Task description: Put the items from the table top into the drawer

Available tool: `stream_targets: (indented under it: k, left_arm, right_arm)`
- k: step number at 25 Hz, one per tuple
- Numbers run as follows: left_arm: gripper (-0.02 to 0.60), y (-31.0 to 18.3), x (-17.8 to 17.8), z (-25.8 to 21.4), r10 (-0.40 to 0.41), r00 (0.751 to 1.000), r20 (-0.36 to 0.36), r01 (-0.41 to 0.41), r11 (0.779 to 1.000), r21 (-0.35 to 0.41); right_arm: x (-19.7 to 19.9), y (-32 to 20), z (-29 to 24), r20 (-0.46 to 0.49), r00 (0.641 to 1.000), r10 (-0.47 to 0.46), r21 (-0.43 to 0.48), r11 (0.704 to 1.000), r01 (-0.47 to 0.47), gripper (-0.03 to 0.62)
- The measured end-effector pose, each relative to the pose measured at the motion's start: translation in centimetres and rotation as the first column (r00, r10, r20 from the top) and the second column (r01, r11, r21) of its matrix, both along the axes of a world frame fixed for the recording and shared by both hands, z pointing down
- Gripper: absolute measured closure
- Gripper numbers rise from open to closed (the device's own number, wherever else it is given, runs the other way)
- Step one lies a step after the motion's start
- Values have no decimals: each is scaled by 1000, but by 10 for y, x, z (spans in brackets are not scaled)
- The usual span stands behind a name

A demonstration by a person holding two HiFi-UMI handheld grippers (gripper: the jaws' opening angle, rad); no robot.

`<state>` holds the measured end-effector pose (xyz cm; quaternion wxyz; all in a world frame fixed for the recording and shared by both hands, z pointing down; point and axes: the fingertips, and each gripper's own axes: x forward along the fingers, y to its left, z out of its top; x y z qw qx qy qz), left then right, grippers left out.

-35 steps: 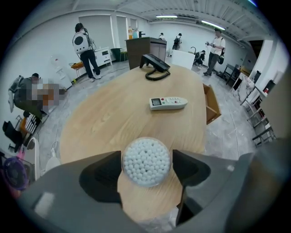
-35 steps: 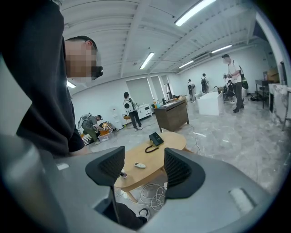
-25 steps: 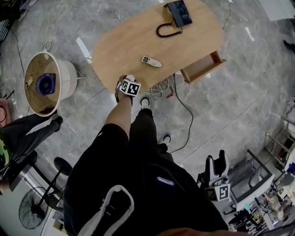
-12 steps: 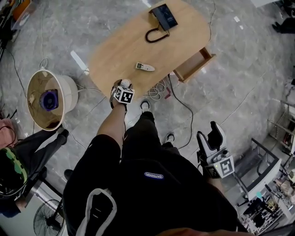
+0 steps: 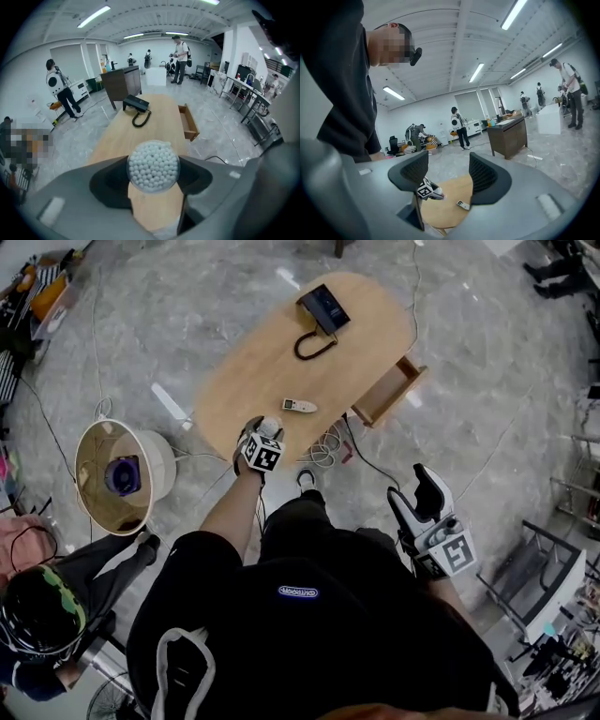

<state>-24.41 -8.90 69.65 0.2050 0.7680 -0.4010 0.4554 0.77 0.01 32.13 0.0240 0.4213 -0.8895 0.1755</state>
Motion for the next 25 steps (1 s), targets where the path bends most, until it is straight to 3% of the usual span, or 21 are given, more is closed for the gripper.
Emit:
stream_targets:
  k: [7,11,19,23,25]
  left_arm:
    - [307,-32,36,-57,151,989,8,-151,986,66]
    - [307,-50,66,-85,232,972,24,-234,970,71]
    - [307,-99,143,-133,336,933,126,-350,930,110]
    - [307,-98,199,-148,347,930,119,-360,927,109]
    - [307,-103,232,-156,381,917,116,-393,912,116]
  right_arm:
    - [11,-14,-4,27,1000,10,-16,1000,-10,304]
    - [39,-31,-15,30,999,33,34,999,-34,304]
    - [123,-84,6,54,998,-22,62,998,18,306]
    - [179,-100,4,27,999,-30,43,999,29,306]
    - [211,-106,4,29,1000,4,54,999,-5,307]
